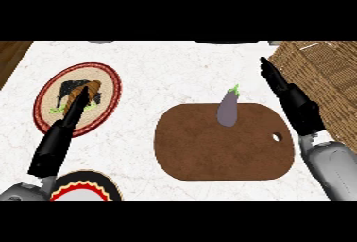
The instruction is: Pick the eggplant from the cutting board and place it in the basket
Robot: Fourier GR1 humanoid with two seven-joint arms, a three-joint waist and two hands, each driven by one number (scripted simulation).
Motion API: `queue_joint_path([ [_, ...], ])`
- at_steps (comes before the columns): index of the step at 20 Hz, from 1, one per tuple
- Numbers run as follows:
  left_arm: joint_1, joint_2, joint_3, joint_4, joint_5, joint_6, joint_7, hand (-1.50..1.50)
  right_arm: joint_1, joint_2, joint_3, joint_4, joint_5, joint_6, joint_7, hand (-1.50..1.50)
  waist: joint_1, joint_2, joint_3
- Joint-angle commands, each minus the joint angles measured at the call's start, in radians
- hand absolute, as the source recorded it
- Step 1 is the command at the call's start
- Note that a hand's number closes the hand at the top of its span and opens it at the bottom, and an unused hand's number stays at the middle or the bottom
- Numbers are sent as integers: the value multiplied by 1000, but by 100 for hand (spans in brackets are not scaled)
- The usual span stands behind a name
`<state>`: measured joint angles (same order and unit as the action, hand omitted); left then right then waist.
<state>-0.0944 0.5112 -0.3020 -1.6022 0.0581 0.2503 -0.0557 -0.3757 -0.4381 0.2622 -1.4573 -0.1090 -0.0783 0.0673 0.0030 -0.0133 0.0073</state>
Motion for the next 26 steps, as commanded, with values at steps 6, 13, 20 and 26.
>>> queue_joint_path([
  [6, 5, -25, 76, 77, 63, 37, 120, 0, 128, 289, -280, 213, -539, 55, 40, 150, 5, 63, 13],
  [13, -134, -90, 70, 203, 113, -23, 265, 0, -256, 374, -351, 339, -447, -172, -101, -150, 7, 22, -8],
  [20, -122, -85, 74, 226, 94, -19, 234, 0, -299, -66, -176, 469, -254, 68, 268, -150, 11, 28, -11],
  [26, -132, -99, 60, 213, 97, -30, 259, 0, -360, -237, -106, 513, -347, 580, 398, -150, 21, 24, -6],
])
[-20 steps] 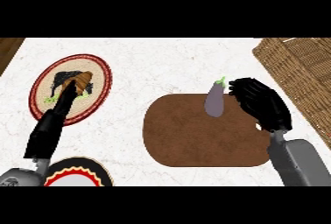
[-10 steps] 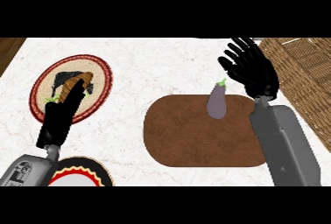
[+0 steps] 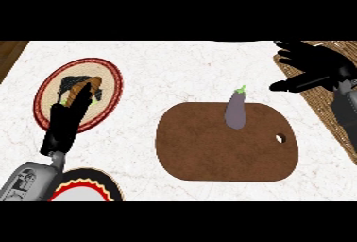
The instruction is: Pick the eggplant from the cutting board and place it in the basket
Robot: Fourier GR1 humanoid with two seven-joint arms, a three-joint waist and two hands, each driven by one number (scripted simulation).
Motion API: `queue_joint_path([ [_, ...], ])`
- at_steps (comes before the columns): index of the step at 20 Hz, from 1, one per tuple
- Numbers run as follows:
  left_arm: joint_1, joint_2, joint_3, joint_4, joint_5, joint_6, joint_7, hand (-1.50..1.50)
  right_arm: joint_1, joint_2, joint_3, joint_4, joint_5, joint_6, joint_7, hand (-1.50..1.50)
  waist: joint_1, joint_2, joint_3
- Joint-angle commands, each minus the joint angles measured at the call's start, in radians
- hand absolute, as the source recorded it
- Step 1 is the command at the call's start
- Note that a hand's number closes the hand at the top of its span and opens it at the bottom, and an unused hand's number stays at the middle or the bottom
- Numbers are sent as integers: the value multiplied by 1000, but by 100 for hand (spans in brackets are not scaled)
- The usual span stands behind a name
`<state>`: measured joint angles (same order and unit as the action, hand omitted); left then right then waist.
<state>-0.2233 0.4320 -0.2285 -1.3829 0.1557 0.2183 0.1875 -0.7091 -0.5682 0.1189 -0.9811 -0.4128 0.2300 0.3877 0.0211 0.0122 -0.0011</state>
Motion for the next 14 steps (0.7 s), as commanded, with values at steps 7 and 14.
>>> queue_joint_path([
  [7, -21, -32, -16, -22, -13, 0, 50, 0, -176, -141, -26, 276, -230, 664, 196, -150, 21, -2, 2],
  [14, -18, -72, 6, 28, -53, -10, 4, 0, -311, -110, -60, 475, -161, 701, 218, -150, 4, -5, 2],
])
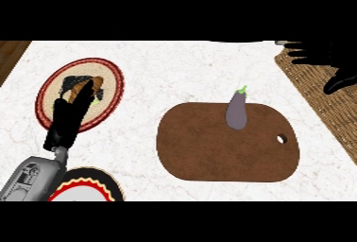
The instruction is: Pick the eggplant from the cutting board and place it in the basket
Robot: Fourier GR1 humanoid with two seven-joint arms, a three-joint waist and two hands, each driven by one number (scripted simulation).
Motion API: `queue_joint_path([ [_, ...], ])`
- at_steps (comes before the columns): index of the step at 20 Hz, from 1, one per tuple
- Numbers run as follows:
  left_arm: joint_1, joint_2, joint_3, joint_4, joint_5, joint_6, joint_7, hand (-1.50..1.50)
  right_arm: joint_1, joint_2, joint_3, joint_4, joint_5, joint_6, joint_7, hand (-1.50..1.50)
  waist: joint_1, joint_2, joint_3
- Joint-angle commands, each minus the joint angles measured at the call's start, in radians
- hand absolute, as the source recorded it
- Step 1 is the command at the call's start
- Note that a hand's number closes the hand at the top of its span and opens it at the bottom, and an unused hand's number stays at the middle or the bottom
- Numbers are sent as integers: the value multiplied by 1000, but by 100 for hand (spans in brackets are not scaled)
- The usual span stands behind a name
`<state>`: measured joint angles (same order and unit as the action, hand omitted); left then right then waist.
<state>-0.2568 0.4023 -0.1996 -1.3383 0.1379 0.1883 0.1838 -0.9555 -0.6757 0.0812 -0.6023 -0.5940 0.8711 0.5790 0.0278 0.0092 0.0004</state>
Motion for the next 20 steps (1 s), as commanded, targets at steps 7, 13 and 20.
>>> queue_joint_path([
  [7, 3, -32, 53, 69, -23, -51, -39, 0, -28, 37, -13, 99, 196, -45, -110, -150, -13, -3, 0],
  [13, 17, -81, 22, -21, -96, 11, 26, 0, 17, 128, -3, 74, 282, -142, -171, -150, -16, -8, 0],
  [20, 17, -56, 108, 41, -74, -68, -19, 0, 80, 182, -17, 88, 338, -124, -240, -150, -18, -5, 0],
])
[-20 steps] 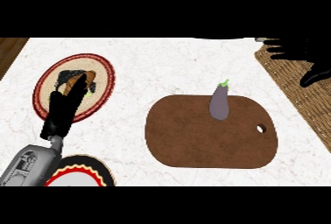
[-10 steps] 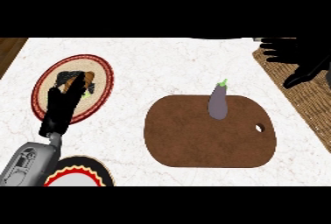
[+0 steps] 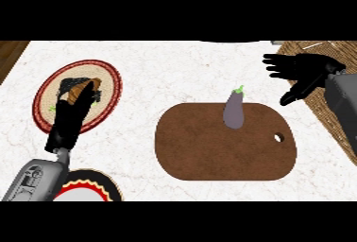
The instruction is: Pick the eggplant from the cutting board and place it in the basket
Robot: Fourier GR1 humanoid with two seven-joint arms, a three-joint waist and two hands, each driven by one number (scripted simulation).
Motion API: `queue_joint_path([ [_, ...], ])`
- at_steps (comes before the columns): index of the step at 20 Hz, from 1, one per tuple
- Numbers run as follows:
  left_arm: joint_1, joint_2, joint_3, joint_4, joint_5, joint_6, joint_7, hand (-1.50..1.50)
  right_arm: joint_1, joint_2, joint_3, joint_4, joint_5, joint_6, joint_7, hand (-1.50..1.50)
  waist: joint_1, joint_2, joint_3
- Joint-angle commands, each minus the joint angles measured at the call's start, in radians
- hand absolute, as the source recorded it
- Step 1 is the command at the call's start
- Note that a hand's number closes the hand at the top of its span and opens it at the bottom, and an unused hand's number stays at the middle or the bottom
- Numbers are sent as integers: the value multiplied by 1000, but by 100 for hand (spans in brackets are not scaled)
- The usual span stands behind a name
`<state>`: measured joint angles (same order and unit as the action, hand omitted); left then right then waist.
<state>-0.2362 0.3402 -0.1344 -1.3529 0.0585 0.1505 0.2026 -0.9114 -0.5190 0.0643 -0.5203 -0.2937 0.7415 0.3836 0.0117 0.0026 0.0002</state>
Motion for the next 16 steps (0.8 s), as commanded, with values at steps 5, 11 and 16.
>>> queue_joint_path([
  [5, -7, -22, 35, 6, -36, -29, 0, 0, 19, 104, -6, -28, 75, -69, -7, -150, -3, 0, 0],
  [11, 32, -54, 45, -18, -54, -41, -2, 0, 50, 124, -28, -24, 120, -76, -57, -150, -2, 0, 0],
  [16, 21, -12, 100, -12, -45, -94, -8, 0, 3, 135, -44, 60, 174, -82, -111, -150, 8, 3, 0],
])
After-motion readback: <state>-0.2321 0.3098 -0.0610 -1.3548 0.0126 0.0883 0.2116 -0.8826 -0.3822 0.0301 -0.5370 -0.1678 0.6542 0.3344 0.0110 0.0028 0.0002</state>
